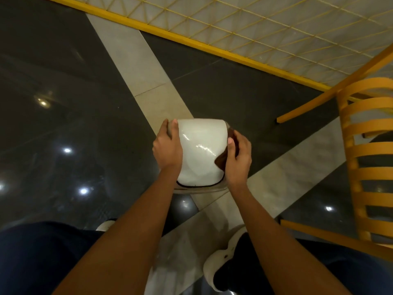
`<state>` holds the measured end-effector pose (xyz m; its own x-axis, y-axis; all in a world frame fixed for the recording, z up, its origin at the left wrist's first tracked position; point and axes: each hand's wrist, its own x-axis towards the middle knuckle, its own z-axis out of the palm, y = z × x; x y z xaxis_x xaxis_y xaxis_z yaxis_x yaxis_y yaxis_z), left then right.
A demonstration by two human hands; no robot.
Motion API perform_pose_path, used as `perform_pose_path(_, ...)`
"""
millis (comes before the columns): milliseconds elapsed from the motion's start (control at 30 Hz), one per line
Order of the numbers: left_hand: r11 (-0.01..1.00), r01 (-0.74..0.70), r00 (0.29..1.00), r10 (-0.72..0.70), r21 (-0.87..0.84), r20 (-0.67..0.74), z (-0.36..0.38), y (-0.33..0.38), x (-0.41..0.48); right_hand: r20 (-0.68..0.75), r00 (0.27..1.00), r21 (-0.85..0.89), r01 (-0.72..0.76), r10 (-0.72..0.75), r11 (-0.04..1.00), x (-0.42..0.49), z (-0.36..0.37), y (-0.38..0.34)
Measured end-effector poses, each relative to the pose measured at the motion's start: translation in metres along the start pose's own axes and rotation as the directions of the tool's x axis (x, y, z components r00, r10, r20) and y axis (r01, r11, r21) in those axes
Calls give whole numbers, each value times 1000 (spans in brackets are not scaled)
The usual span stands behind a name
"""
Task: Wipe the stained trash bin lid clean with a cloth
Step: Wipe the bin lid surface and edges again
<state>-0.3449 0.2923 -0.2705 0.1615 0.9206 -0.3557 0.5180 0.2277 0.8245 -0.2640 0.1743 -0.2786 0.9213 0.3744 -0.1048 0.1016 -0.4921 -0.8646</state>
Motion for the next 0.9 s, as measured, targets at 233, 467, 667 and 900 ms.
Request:
perform_pose_path(233, 999, -27, 1000, 27, 18, -12, 2, -2, 2, -253, 951, 62, -168, 178, 984, -92, 27, 44)
perform_pose_path(467, 999, -21, 1000, 22, 35, -22, 1, -1, 1, -298, 907, 194, -248, 298, 949, -101, 29, 47)
perform_pose_path(667, 999, -21, 999, 22, 36, -31, 2, 1, 2, -320, 888, -67, -369, 330, 927, -120, 40, 37)
perform_pose_path(900, 998, -38, 998, 40, 50, -40, 1, 1, 2, -70, 992, -93, -109, 103, 990, -150, 61, 46)
